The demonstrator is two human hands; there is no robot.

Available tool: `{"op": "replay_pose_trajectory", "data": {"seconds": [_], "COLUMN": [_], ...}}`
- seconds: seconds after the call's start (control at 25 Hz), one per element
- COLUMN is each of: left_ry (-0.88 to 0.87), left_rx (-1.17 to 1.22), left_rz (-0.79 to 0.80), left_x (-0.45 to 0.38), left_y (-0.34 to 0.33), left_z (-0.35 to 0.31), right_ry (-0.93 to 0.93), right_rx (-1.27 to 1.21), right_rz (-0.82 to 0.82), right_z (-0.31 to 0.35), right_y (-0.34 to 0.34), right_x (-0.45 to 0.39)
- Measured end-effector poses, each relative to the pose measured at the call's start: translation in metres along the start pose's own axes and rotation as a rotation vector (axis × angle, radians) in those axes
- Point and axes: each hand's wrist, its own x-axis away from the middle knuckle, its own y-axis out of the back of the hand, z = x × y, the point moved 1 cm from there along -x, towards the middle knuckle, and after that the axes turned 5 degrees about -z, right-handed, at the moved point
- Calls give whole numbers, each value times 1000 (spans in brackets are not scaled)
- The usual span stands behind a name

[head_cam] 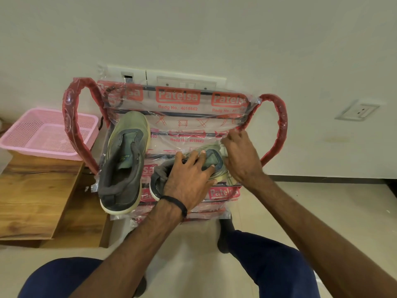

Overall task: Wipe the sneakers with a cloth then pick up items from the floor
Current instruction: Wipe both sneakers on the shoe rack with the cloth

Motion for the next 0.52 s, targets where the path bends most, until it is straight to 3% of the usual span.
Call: {"op": "replay_pose_trajectory", "data": {"seconds": [0.16,0.28,0.32,0.44,0.52], "left_ry": [-22,10,14,14,10], "left_rx": [18,38,40,36,19], "left_rz": [9,7,5,0,-3], "left_x": [0,0,-1,0,0], "left_y": [1,1,2,0,0], "left_z": [0,3,3,3,3], "right_ry": [178,117,59,-13,28], "right_rx": [-104,-322,-363,-311,-172], "right_rz": [303,667,634,163,116], "right_z": [-11,-37,-45,-43,-19], "right_y": [24,59,61,48,24], "right_x": [-5,-27,-31,-34,-19]}}
